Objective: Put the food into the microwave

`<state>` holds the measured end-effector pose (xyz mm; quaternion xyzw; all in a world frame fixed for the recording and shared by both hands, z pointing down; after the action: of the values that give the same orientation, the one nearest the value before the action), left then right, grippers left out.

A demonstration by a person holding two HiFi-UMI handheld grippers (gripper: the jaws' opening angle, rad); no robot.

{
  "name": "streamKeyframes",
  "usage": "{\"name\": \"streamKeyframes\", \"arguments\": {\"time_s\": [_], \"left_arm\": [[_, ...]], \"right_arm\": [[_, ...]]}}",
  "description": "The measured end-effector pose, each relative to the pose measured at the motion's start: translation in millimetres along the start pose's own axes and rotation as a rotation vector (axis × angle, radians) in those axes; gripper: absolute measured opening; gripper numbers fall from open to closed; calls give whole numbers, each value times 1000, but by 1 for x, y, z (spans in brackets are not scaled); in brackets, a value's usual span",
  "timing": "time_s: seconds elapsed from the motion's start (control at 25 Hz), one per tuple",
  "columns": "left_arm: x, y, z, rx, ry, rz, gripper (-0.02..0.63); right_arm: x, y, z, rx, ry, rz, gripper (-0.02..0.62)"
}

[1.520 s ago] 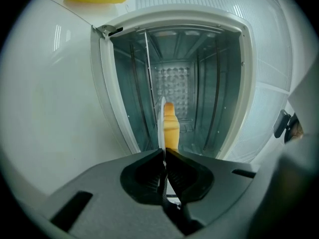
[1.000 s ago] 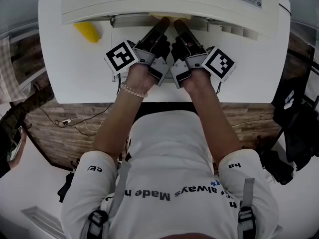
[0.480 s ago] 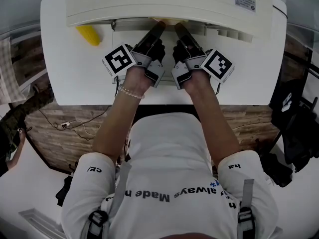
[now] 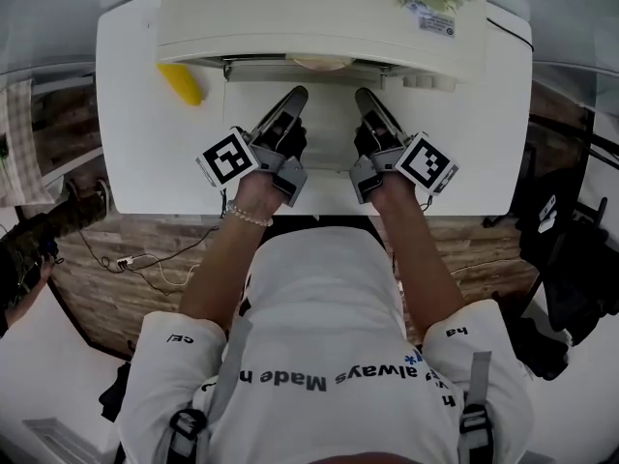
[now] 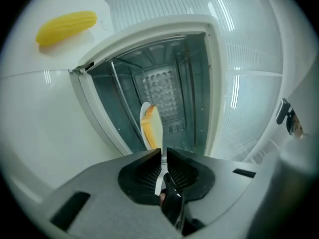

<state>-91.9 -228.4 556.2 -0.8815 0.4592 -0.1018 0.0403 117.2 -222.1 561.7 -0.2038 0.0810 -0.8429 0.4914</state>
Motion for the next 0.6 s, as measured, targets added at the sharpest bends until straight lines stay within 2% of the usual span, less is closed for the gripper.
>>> {"name": "streamKeyframes", "arguments": {"time_s": [0.16,0.28,0.4,0.6], "left_arm": [[-23,0,25,47,14,9,31],[-38,8,43,125,11,5,27],[-46,16,67,244,-48,-1,23],[-66,20,108,352,-107,4,20]], "right_arm": [[-26,13,-20,-62,28,0,29],[-41,19,-39,-123,58,-4,29],[-51,26,-61,-186,102,-8,29],[-67,34,-103,-297,161,-3,29]]}}
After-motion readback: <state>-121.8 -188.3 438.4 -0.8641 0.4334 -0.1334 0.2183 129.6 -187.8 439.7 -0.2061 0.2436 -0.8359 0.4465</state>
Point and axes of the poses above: the fingertips, and each gripper's own axes: x forward along the fingers, z to its right, y out of its top, the point moved 8 cm from there along -x, backward along the fingers, and after that the axes turned 10 degrees about z, right-handed, at the moved point
